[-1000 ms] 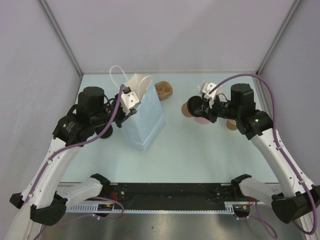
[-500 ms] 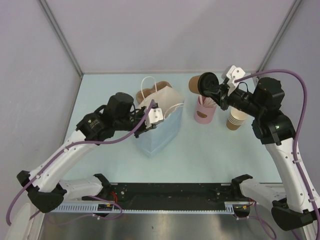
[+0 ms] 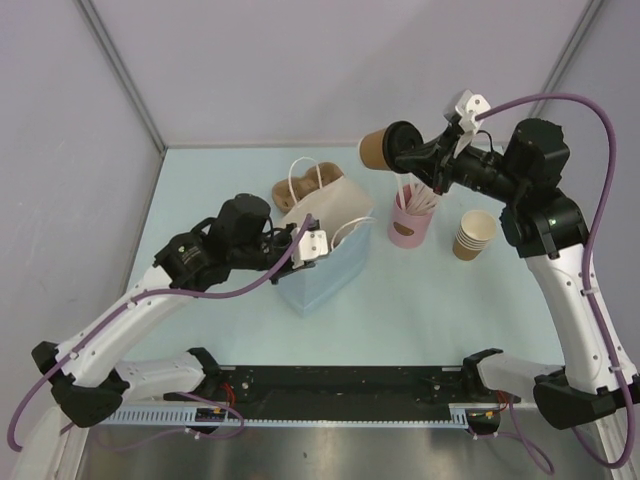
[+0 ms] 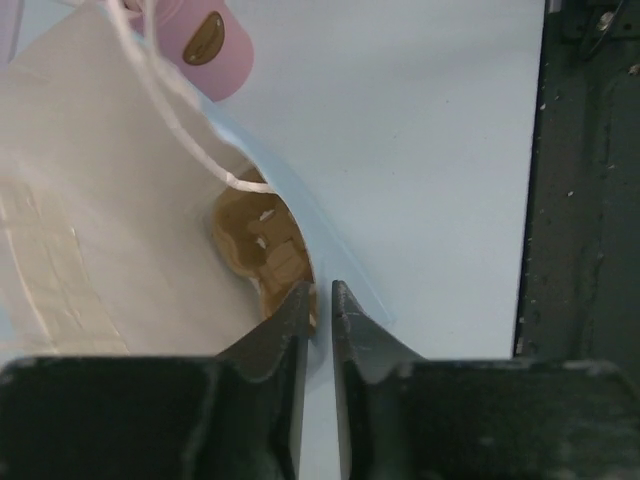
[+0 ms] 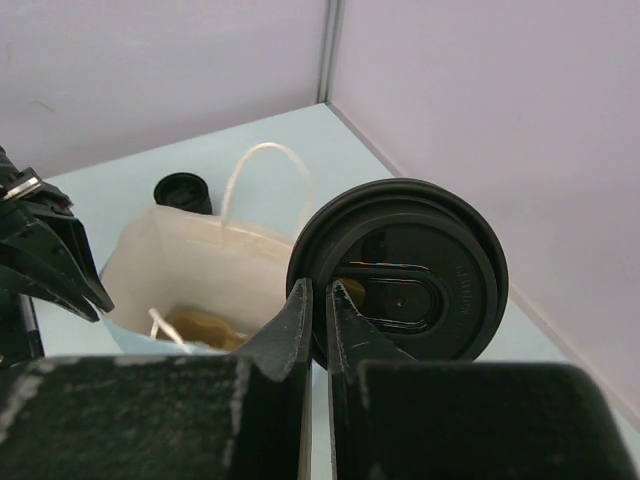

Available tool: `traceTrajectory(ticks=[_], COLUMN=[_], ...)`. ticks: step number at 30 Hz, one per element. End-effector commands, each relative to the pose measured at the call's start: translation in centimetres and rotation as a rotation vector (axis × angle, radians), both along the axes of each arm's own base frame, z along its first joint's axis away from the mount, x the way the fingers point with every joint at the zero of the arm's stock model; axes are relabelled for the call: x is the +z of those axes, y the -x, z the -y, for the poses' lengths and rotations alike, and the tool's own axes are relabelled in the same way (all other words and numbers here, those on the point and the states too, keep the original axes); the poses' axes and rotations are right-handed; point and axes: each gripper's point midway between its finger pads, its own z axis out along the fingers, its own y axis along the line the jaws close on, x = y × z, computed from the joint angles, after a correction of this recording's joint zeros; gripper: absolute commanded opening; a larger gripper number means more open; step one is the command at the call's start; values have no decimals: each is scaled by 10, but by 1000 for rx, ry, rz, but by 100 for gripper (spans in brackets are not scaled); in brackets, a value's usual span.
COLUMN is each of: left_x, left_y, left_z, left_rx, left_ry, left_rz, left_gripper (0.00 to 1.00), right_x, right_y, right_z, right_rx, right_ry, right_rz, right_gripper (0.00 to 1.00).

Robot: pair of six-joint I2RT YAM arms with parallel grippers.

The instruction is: Pack the takeout coffee

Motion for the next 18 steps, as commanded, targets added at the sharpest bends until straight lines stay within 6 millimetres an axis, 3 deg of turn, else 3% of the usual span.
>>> traceTrajectory(ticks=[1,2,3,4,10,16,18], left_x=[23,24,25,26,44,83,86], left_y=[9,10,9,8,-2,-14,-13], left_z=[1,1,0,-1,-13,-49,-61], left_rx=[-45,-47,-45,-39,27,172,217], left_ry=[58,59,63,63,115,226,251], left_rz=[42,42,45,48,89,179,198], left_gripper=[29,36,51,56,75,93,99], right_x=[16,14,12,10,-26,-65,-77], right_y=[10,7,8,8,9,14,11], right_z=[-11,-13,-17,-20,-49,-81,-87], right_rx=[80,89,104,113,177,228,228], right_ry=[-52,-53,-52,-51,10,98,118], right_rz=[-40,-55,-68,-80,-170,-223,-244], right_gripper=[0,0,0,0,0,0,0])
